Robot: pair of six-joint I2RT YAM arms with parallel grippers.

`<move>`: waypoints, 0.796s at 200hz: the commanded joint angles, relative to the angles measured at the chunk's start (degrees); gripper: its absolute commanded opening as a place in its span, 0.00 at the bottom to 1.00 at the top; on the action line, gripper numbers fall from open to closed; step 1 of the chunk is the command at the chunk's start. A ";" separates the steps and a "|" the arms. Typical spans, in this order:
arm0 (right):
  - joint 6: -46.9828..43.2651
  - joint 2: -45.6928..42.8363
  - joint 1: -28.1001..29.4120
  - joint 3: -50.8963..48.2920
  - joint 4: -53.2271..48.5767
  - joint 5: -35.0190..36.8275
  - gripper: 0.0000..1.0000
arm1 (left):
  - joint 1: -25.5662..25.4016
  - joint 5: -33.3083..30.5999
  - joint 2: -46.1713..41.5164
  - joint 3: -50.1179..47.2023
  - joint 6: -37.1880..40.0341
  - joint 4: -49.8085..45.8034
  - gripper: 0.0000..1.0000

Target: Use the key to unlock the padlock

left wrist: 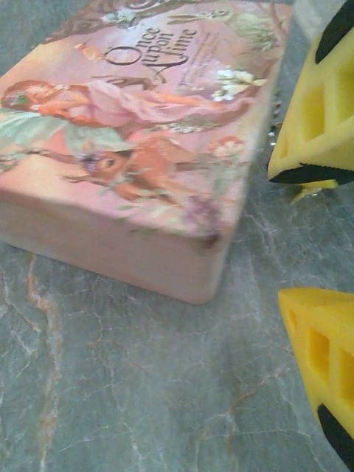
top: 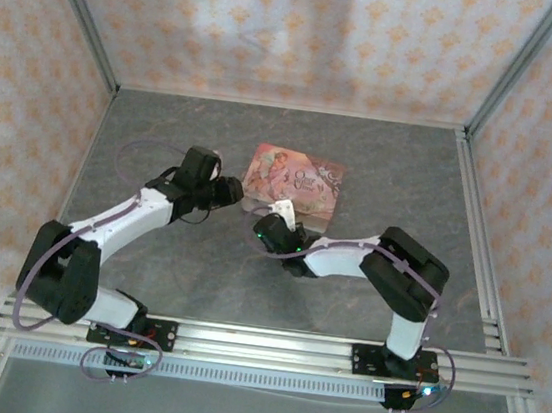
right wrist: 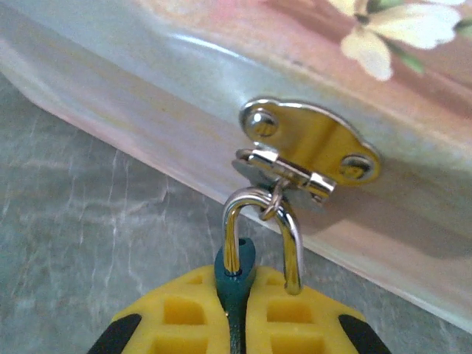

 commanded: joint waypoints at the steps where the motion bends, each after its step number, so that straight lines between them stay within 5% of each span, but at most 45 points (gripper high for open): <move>1: -5.06 -4.48 0.26 -2.60 -2.33 -3.73 0.00 | 0.41 -2.10 3.28 3.46 1.53 0.59 0.43; 108: -25.55 -6.33 -0.11 -0.42 -7.65 -9.84 0.00 | 0.24 -3.70 18.35 9.59 4.63 -0.21 0.38; 159: -41.99 -2.73 -0.24 6.93 -13.54 -11.25 0.00 | -0.59 0.01 22.72 10.10 5.59 0.48 0.15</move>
